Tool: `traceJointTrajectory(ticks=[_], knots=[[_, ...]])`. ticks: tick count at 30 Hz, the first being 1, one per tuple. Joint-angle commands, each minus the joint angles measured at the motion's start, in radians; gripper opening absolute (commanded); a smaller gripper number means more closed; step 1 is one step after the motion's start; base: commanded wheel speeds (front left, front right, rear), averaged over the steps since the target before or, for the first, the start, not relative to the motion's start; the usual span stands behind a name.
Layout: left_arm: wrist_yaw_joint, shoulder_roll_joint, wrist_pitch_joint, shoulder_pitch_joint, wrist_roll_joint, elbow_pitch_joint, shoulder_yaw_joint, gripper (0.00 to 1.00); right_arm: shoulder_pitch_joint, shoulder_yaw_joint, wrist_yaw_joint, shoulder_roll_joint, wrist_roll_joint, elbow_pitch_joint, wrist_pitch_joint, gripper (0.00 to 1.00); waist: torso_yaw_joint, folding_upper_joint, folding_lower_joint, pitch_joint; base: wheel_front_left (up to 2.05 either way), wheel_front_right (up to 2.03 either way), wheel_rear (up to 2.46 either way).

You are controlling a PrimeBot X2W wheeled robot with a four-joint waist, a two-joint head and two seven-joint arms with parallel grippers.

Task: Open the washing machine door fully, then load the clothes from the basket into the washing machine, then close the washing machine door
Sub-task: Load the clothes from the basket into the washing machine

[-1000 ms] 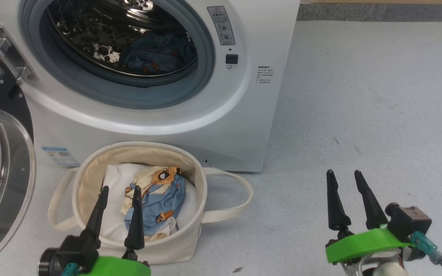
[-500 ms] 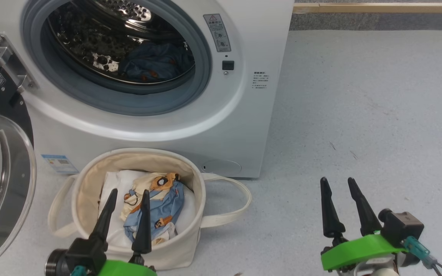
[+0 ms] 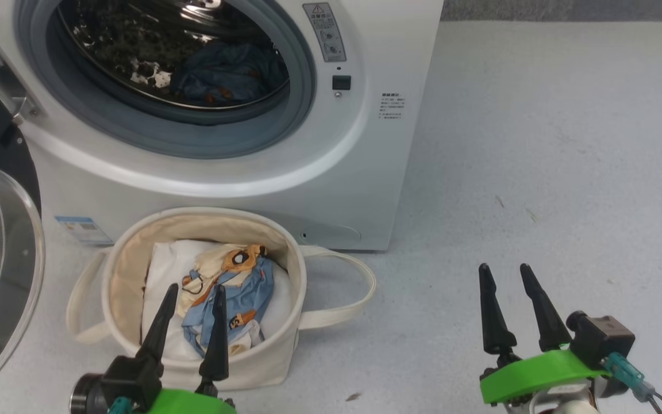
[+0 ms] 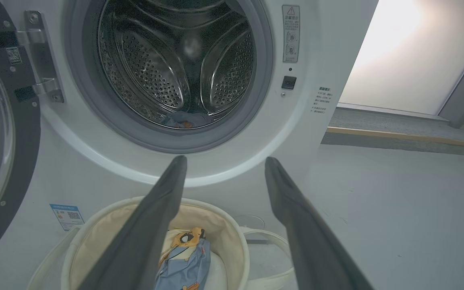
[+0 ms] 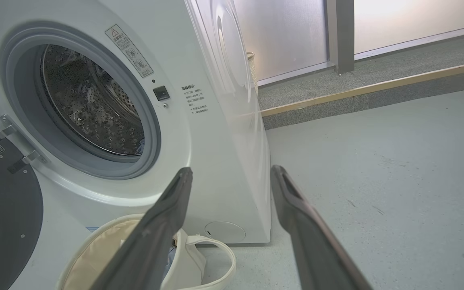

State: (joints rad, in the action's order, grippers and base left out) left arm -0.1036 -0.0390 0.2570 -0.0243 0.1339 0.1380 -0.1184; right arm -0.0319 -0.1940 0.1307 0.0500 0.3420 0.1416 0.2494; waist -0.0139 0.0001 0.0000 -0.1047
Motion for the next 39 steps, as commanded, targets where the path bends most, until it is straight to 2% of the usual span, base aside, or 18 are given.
traceJointTrajectory(ticks=[1,7,13,21,22,25,34,39], knots=[[-0.006,-0.011,0.005,-0.043,0.008,-0.009,0.023,1.0,-0.023,-0.024,0.0,0.0,-0.011,-0.032,0.012,1.0,-0.002,-0.0001,0.0,-0.019,0.0,0.0,0.0],[-0.003,-0.011,0.005,-0.115,0.004,0.132,0.019,1.0,-0.062,-0.028,0.0,0.0,-0.031,-0.043,0.012,1.0,-0.013,-0.0001,0.0,-0.118,0.0,0.0,0.0],[0.024,-0.011,0.005,-0.251,-0.032,0.289,0.004,1.0,-0.109,-0.028,0.0,0.0,-0.052,-0.07,0.012,1.0,-0.016,-0.0001,0.0,-0.255,0.0,0.0,0.0],[0.09,-0.024,0.005,-0.516,-0.027,0.611,0.026,1.0,-0.19,-0.043,0.0,0.001,-0.08,-0.117,0.012,1.0,-0.033,-0.0001,0.0,-0.453,0.0,0.0,0.0],[0.09,-0.024,0.005,-0.516,-0.027,0.611,0.026,1.0,-0.19,-0.043,0.0,0.001,-0.08,-0.117,0.012,1.0,-0.033,-0.0001,0.0,-0.453,0.0,0.0,0.0],[0.102,-0.041,0.005,-0.62,-0.036,0.734,0.025,1.0,-0.217,-0.045,0.0,0.006,-0.082,-0.136,0.012,1.0,-0.042,-0.0001,0.0,-0.517,0.0,0.0,0.0],[0.087,-0.106,0.005,-0.872,-0.099,1.019,-0.024,1.0,-0.266,-0.025,0.0,0.009,-0.081,-0.165,0.012,1.0,-0.075,-0.0001,0.0,-0.668,0.0,0.0,0.0],[0.079,-0.14,-0.012,-0.973,-0.139,1.107,-0.067,1.0,-0.279,-0.017,0.0,0.008,-0.078,-0.179,0.012,1.0,-0.089,-0.0001,0.0,-0.738,0.0,0.0,0.0]])
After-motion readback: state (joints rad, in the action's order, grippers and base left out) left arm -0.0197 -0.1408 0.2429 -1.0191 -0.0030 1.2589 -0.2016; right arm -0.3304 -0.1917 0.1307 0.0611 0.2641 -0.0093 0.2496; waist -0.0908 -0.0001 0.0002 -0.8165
